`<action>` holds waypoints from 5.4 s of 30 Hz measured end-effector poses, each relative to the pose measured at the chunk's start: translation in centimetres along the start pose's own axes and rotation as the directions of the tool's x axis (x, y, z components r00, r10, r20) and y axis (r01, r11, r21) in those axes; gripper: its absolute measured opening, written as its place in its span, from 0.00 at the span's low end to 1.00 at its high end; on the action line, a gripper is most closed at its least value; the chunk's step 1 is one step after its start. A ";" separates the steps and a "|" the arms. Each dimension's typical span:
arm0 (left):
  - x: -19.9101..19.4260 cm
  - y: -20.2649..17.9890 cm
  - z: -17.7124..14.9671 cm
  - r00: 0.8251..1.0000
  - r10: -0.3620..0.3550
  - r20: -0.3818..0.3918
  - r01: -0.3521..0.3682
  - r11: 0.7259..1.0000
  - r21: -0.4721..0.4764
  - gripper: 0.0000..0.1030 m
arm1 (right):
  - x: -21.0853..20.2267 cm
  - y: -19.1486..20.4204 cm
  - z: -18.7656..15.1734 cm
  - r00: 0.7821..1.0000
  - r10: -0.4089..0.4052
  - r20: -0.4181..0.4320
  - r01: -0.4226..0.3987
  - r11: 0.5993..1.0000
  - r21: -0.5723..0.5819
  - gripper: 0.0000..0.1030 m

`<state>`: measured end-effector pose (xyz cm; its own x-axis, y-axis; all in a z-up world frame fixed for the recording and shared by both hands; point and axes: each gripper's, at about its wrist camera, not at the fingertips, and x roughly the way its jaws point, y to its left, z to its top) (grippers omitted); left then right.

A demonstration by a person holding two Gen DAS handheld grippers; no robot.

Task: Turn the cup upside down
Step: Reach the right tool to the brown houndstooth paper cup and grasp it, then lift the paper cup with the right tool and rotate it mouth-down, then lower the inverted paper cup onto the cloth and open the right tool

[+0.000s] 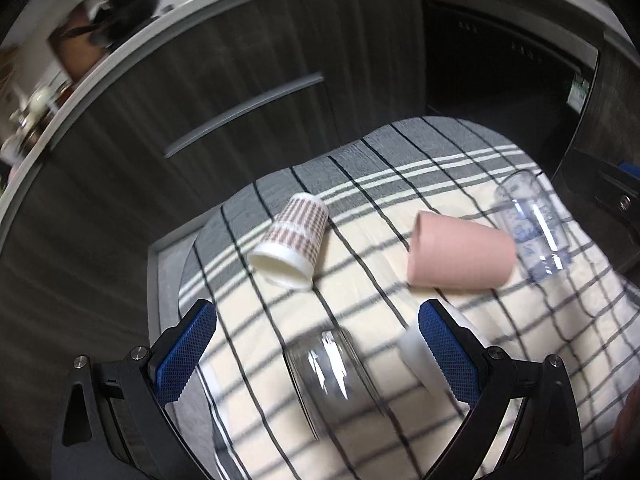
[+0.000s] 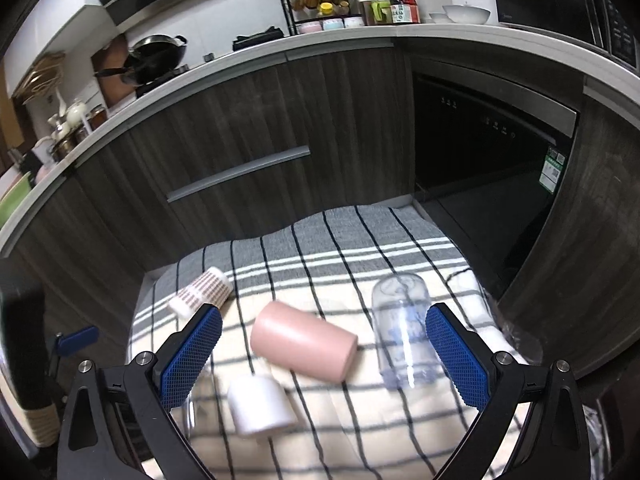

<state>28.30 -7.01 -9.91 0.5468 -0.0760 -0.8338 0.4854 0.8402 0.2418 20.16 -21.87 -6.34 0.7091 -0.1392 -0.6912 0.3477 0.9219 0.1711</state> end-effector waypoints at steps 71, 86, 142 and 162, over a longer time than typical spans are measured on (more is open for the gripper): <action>-9.7 -6.5 -12.0 0.992 -0.123 -0.011 0.102 0.869 -0.484 0.63 | -7.1 -7.1 -5.9 0.983 -0.016 -0.185 -0.010 0.991 -0.136 0.99; -4.2 -12.0 -16.5 0.988 -0.152 -0.033 0.114 0.855 -0.506 0.63 | -5.4 -12.3 -13.5 0.962 -0.071 -0.264 0.034 0.989 -0.142 0.99; -10.3 4.0 -22.2 0.988 0.156 0.000 -0.116 0.735 -0.668 0.90 | 9.0 8.6 -17.9 0.422 -0.229 -0.877 -0.252 0.900 -0.356 0.85; -10.4 3.5 -22.4 0.978 0.197 0.062 -0.103 0.726 -0.679 0.91 | 1.3 5.2 -13.7 0.741 0.005 -0.672 -0.238 0.937 -0.256 0.59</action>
<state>9.02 8.78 -11.56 0.6731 0.0578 -0.7373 -0.1673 0.9830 -0.0756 14.48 -12.30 -15.99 0.1147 0.1441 -0.9829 0.0004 0.9894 0.1451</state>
